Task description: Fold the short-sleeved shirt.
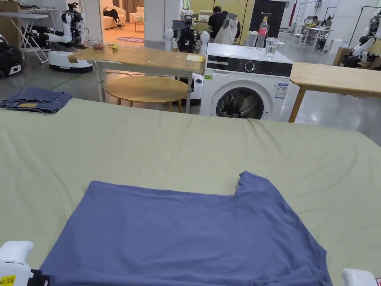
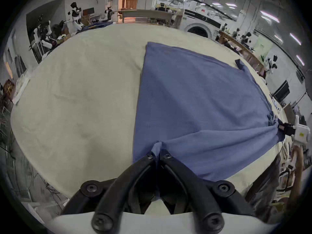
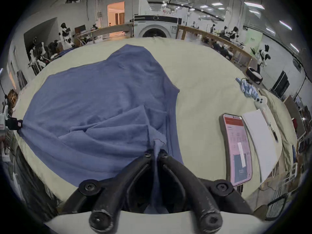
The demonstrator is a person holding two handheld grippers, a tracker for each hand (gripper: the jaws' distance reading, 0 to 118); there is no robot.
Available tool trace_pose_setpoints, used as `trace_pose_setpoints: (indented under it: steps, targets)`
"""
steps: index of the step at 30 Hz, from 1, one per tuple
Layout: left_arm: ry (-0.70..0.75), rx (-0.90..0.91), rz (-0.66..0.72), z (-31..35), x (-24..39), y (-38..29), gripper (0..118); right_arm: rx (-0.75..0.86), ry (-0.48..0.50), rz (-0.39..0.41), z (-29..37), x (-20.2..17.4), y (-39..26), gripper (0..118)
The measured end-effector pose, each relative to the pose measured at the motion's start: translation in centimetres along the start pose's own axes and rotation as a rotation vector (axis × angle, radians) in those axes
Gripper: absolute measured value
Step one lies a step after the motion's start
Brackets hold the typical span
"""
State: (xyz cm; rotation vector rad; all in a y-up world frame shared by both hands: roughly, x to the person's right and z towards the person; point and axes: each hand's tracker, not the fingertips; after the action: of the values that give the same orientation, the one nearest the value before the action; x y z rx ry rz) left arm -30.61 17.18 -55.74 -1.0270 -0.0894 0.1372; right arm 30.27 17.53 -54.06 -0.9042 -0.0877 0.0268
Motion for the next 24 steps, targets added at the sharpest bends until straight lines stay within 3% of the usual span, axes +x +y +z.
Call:
trace_pose_setpoints:
  steps: [1, 3, 6, 12, 16, 18, 19, 21, 24]
  targets:
    - [0.0, 0.002, 0.002, 0.1, 0.0, 0.1, 0, 0.003, -0.001, -0.002, 0.1, 0.0, 0.1, 6]
    - [0.003, -0.002, 0.005, 0.3, 0.2, 0.6, 0, 0.018, 0.003, -0.006, 0.5, -0.1, 0.3, 25]
    - [0.024, 0.002, -0.012, 1.2, 0.7, 1.2, 34, 0.085, -0.018, -0.009, 1.8, -0.6, 1.2, 52]
    - [-0.008, 0.235, -0.059, 3.7, 3.0, 2.7, 40, 0.291, 0.019, -0.058, 4.4, -2.9, 3.1, 53]
    - [0.048, 0.427, -0.096, 4.9, 5.6, 2.6, 40, 0.45, 0.015, -0.092, 5.5, -5.7, 3.5, 47]
    - [0.058, 0.518, -0.077, 5.4, 6.5, 2.2, 39, 0.496, 0.016, -0.098, 5.8, -6.9, 3.6, 19]
    - [0.063, 0.545, -0.077, 5.6, 6.8, 2.1, 31, 0.508, 0.013, -0.094, 5.8, -7.3, 3.6, 2]
    - [0.081, 0.559, -0.091, 5.8, 7.4, 2.0, 3, 0.538, 0.01, -0.087, 6.0, -8.2, 3.5, 0]
    - [0.092, 0.558, -0.103, 6.1, 7.4, 1.6, 0, 0.537, 0.019, -0.072, 6.2, -8.8, 3.7, 0]
